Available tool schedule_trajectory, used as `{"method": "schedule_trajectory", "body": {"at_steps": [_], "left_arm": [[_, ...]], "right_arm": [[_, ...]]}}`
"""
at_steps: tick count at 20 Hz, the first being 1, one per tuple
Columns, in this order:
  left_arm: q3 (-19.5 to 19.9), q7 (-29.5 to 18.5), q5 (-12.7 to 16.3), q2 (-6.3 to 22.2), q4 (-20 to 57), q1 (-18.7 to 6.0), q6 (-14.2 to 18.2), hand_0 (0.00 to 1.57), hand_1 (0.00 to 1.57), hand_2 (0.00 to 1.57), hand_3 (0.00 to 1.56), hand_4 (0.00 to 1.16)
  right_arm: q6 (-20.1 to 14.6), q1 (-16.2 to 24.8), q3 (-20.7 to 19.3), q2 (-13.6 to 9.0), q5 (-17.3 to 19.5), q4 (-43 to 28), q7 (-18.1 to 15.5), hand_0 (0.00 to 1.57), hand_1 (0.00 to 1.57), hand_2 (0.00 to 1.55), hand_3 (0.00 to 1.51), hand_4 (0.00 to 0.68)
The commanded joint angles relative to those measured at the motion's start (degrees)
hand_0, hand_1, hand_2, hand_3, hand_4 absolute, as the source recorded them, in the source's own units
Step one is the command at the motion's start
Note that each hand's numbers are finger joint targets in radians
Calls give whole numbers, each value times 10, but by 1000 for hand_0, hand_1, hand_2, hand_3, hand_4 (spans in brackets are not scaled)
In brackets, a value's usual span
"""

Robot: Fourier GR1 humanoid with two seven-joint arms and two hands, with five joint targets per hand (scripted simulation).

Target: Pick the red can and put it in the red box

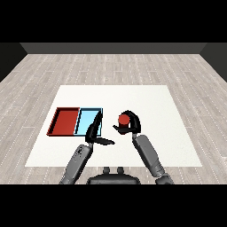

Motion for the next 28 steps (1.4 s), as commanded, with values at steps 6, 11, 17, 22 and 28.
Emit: {"method": "schedule_trajectory", "body": {"at_steps": [6,11,17,22,28], "left_arm": [[-60,-1,14,0,36,-40,54,0,0,0,0,0],[-22,25,-8,2,36,-46,19,0,0,0,0,0],[-73,29,30,0,118,-131,100,0,0,0,0,0],[-93,10,45,0,124,-123,105,0,0,0,0,0],[-71,53,28,0,93,-131,86,0,0,0,0,0]], "right_arm": [[-31,-15,41,1,-2,-68,49,1387,1387,1407,1396,611],[-52,-24,81,1,-24,-41,25,1410,1410,1432,1406,613],[-70,-62,106,1,-75,7,-33,1432,1432,1438,1403,599],[-122,-82,152,1,-68,-28,21,1451,1451,1426,1383,614],[-117,-52,184,0,-93,-39,-12,1459,1459,1445,1395,588]]}}
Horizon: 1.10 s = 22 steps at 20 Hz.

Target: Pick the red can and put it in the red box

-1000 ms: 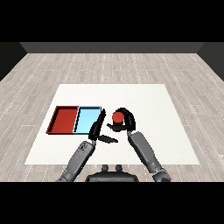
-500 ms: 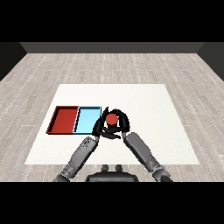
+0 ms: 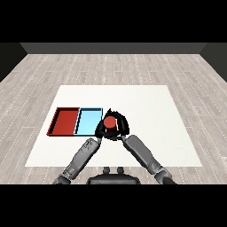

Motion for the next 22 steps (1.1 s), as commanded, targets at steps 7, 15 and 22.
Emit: {"method": "schedule_trajectory", "body": {"at_steps": [7,15,22], "left_arm": [[-71,-6,-19,-3,6,6,102,773,773,782,0,551],[-62,13,21,-3,47,-36,108,1571,1571,1543,1460,1024],[-91,48,6,-2,23,-64,192,1571,1571,1495,1340,857]], "right_arm": [[8,-31,-2,2,-20,21,-8,1507,1507,1465,1408,512],[13,8,16,2,-6,-30,3,1461,1461,1438,1391,555],[7,25,11,2,7,-54,2,1518,1518,1450,1391,541]]}}
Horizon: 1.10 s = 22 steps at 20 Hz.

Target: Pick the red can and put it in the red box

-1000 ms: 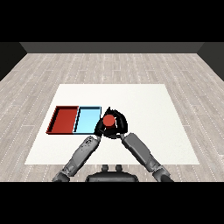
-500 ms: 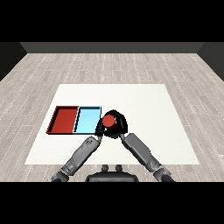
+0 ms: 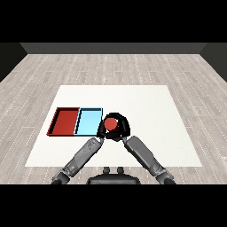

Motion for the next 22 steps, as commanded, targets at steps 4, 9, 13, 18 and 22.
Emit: {"method": "schedule_trajectory", "body": {"at_steps": [4,9,13,18,22], "left_arm": [[-45,24,14,-21,-5,-21,59,1571,1571,1522,1426,880],[2,-20,53,-21,28,-48,17,1571,1571,1540,1449,964],[5,-2,23,-21,-1,-16,12,1571,1571,1569,1491,1140],[21,-3,16,-21,2,-19,7,1571,1571,1569,1491,1140],[-37,-24,10,-22,-16,25,44,1571,1571,1571,1486,1148]], "right_arm": [[7,14,16,13,3,-13,-18,1516,1516,1460,1398,544],[37,-12,-2,13,-33,21,-25,1470,1470,1449,1396,532],[43,-11,-8,14,-8,-15,5,0,0,0,0,0],[89,-29,-63,12,-2,12,21,0,0,0,0,0],[33,-5,-20,14,40,-55,39,0,0,0,0,0]]}}
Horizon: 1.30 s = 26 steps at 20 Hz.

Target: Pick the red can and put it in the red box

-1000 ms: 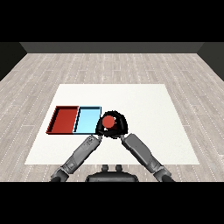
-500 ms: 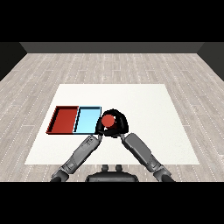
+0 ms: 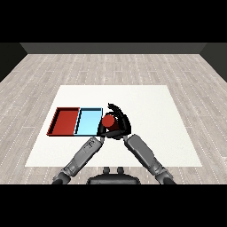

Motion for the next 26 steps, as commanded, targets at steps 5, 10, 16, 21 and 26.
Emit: {"method": "schedule_trajectory", "body": {"at_steps": [5,10,16,21,26], "left_arm": [[1,9,-32,-3,-27,49,-7,1571,1571,1571,1489,1148],[27,-36,3,-13,18,48,-37,1571,1571,1571,1490,1139],[50,-12,-24,10,-22,72,-44,1571,1571,1554,1453,1117],[79,20,-41,50,-80,76,-51,1571,1571,1571,1468,1134],[110,18,-54,88,-98,97,-59,1571,1571,1569,1460,1112]], "right_arm": [[5,29,-31,-10,59,-36,13,0,0,0,0,0],[-7,6,-84,-34,54,-141,85,0,0,0,0,0],[-6,20,-151,-82,63,-221,116,0,0,0,0,0],[42,91,-214,-97,8,-217,77,0,0,0,0,0],[93,173,-256,-123,-21,-205,39,0,0,0,0,0]]}}
